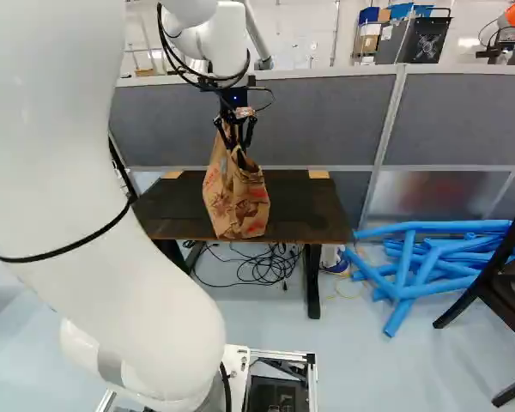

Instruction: Pick up the bag on the ground and place it on the table

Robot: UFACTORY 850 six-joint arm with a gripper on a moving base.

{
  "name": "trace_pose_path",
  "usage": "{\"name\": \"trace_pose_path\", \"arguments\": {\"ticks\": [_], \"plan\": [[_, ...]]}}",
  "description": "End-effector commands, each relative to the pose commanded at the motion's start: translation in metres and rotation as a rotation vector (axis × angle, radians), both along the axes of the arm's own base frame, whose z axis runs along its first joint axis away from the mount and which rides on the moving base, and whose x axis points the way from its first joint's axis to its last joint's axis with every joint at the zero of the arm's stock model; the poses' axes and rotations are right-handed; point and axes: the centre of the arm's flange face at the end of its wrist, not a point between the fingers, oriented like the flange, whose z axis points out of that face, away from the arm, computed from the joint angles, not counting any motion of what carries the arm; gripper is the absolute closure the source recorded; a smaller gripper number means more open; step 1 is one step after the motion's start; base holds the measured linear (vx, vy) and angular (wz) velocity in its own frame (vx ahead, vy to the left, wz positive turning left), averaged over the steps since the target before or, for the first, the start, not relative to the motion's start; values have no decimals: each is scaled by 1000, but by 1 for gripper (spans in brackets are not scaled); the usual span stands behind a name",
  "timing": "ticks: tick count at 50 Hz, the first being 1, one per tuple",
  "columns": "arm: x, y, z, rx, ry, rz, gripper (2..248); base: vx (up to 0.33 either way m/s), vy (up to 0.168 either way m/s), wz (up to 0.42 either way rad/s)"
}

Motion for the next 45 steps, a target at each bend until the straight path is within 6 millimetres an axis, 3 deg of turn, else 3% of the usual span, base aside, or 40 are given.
{"name": "trace_pose_path", "arguments": {"ticks": [5, 45], "plan": [[0, 0, 0, 0, 0, 0, 223, 157, 0, -13], [67, 0, -2, -2, -15, 13, 223, 10, 0, 0]]}}
